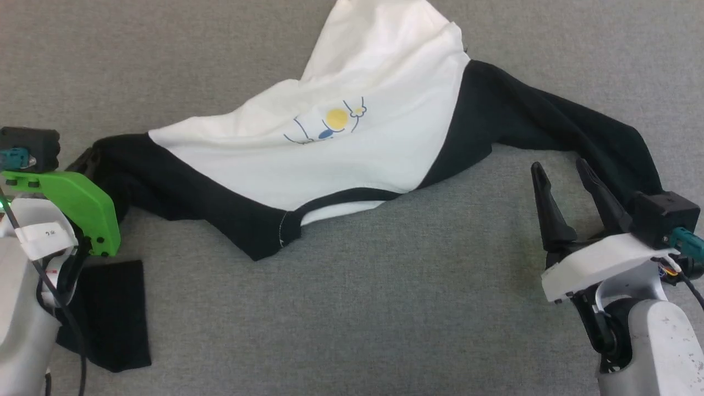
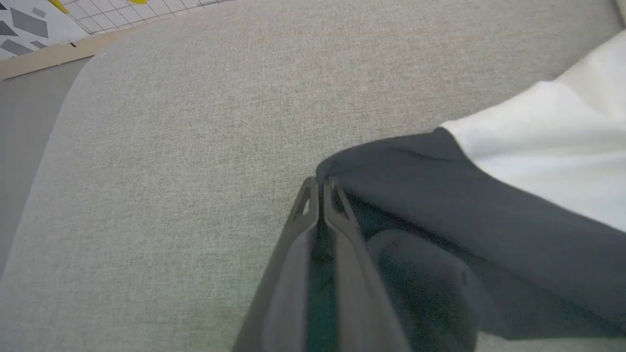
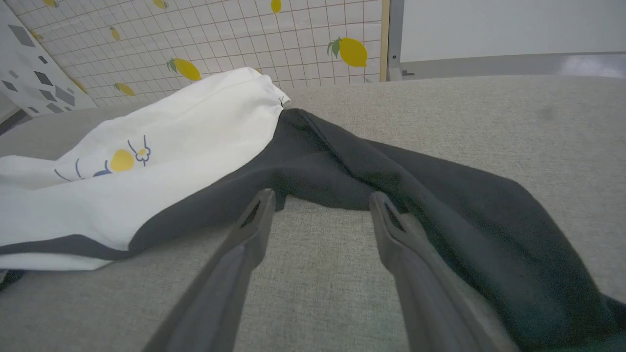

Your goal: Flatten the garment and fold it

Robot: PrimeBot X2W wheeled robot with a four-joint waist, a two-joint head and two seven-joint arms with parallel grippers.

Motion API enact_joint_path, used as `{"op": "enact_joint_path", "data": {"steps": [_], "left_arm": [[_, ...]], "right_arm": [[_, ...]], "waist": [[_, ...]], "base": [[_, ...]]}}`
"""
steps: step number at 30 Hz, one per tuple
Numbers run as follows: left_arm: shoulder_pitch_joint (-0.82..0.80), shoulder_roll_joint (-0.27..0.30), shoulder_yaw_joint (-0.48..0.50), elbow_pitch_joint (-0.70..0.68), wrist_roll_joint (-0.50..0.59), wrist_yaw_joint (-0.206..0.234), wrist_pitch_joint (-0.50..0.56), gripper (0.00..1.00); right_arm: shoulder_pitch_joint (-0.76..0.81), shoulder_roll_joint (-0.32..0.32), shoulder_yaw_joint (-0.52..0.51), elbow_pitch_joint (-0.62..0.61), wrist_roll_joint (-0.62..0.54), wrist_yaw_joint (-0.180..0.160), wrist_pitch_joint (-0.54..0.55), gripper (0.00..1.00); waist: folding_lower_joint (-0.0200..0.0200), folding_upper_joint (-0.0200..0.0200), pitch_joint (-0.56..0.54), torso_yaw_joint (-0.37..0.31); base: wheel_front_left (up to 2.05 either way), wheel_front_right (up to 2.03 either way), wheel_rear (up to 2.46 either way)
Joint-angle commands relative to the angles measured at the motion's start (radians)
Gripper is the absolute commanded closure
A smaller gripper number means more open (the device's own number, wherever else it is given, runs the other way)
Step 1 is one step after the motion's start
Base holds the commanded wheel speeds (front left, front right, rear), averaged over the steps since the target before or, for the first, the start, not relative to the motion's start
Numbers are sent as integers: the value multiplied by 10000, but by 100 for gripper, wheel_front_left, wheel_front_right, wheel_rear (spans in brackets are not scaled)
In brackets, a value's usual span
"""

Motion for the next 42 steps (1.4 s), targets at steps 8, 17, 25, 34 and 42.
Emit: {"op": "enact_joint_path", "data": {"steps": [8, 17, 25, 34, 42], "left_arm": [[873, -999, 618, -29, -116, 917, -2427, 0], [3440, -2179, 462, -2937, -715, 1775, -2851, 0], [3273, -3070, -92, -2834, -1644, 1753, -1847, 0], [2134, -3166, -161, -994, -1673, 2046, -1175, 0], [1529, -2864, -292, -69, -1482, 2286, -510, 0]], "right_arm": [[21, 10, -178, 11, -129, -15, 30, 0], [561, 10, -434, -377, -186, -15, 324, 0], [653, 10, -235, -535, -188, -15, 557, 0], [667, 10, -114, -552, -163, -15, 537, 0], [588, 10, -103, -541, -49, -15, 393, 0]], "waist": [[0, 0, -422, 345], [0, 0, -1175, 1242], [0, 0, -1476, 1440], [0, 0, -1330, 742], [0, 0, -993, 238]], "base": [[0, 0, 0], [0, 0, 0], [0, 0, 0], [0, 0, 0], [0, 0, 0]]}}
